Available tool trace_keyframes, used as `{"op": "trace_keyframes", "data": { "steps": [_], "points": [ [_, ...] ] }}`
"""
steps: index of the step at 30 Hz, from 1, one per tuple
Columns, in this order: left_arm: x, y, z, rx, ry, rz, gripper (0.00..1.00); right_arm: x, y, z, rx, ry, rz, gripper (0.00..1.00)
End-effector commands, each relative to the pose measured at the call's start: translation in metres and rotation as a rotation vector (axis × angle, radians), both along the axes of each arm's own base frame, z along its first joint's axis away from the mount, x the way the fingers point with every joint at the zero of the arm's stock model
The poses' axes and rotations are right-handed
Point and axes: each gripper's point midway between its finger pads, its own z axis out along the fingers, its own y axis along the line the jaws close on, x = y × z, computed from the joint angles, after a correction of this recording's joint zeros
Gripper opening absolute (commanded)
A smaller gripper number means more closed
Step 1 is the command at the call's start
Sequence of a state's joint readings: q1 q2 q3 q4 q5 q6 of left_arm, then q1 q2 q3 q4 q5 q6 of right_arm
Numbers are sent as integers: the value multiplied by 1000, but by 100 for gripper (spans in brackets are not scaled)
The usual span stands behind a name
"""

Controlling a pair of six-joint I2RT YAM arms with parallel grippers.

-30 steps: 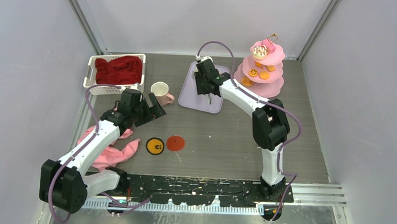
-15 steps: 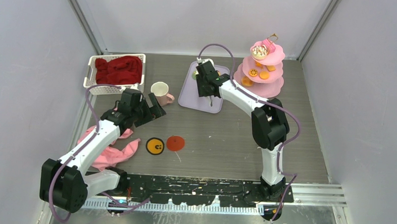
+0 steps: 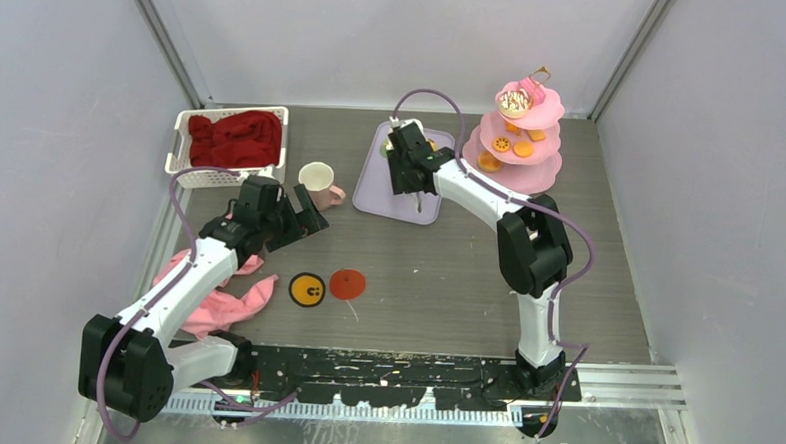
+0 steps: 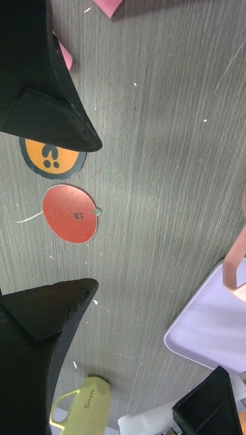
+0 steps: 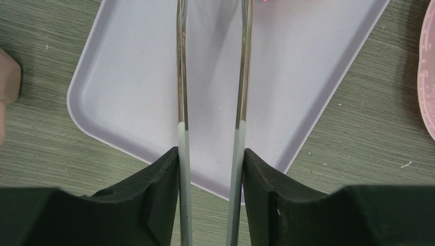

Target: Serve the afternoon tea

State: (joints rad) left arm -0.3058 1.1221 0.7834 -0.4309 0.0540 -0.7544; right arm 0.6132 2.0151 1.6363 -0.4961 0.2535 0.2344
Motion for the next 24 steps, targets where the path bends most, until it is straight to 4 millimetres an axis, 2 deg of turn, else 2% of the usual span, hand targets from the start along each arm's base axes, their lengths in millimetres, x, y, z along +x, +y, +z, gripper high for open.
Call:
{"op": "trace_keyframes", "data": {
  "steps": [1, 8, 13, 17, 20, 24],
  "points": [
    [7, 1, 16, -8, -51, 4, 92, 23, 13, 33, 60, -97, -5, 51],
    [5, 1, 15, -11, -49, 6, 92, 34, 19, 36, 75, -115, -3, 53],
    [5, 2, 17, -10, -52, 9, 92, 43, 30, 29, 87, -104, 3, 53],
    [3, 6, 21, -6, -72, 24, 92, 45, 29, 24, 81, -100, -14, 52],
    [1, 7, 20, 1, -69, 22, 92, 43, 24, 23, 76, -109, -25, 46],
    [0, 6, 18, -4, -61, 19, 92, 40, 21, 29, 80, -118, -25, 32]
  ]
}}
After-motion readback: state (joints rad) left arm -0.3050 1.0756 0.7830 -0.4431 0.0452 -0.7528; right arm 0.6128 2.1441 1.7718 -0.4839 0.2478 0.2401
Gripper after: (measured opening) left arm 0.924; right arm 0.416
